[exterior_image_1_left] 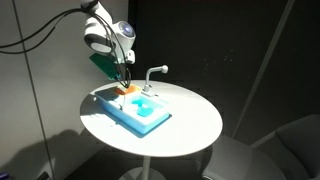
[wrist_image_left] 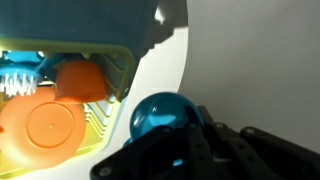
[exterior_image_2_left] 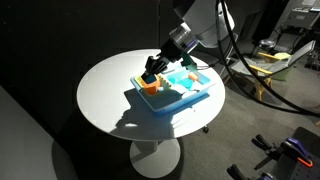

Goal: Pick up the blue mug from the dish rack and put it on the table

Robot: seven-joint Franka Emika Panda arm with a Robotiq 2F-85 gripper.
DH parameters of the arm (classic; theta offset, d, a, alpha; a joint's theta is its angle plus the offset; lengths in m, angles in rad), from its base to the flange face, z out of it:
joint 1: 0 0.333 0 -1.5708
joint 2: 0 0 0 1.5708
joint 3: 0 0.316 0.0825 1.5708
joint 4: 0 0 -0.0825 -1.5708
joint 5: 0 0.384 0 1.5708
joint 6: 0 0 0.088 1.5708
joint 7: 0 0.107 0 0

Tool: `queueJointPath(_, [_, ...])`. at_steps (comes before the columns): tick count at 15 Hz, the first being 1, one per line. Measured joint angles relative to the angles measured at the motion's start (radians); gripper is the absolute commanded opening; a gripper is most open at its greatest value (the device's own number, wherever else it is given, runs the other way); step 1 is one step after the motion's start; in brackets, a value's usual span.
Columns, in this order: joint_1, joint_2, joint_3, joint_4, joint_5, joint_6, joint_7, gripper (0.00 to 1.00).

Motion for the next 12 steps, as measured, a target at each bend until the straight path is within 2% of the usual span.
queueJointPath(6, [0.047,-0.119,-0.001,-0.113,-0.117,0.045,0.101,0.02])
queueJointPath(12, [0.090,-0.249,-0.002,-0.224,-0.405,0.097,0.394,0.02])
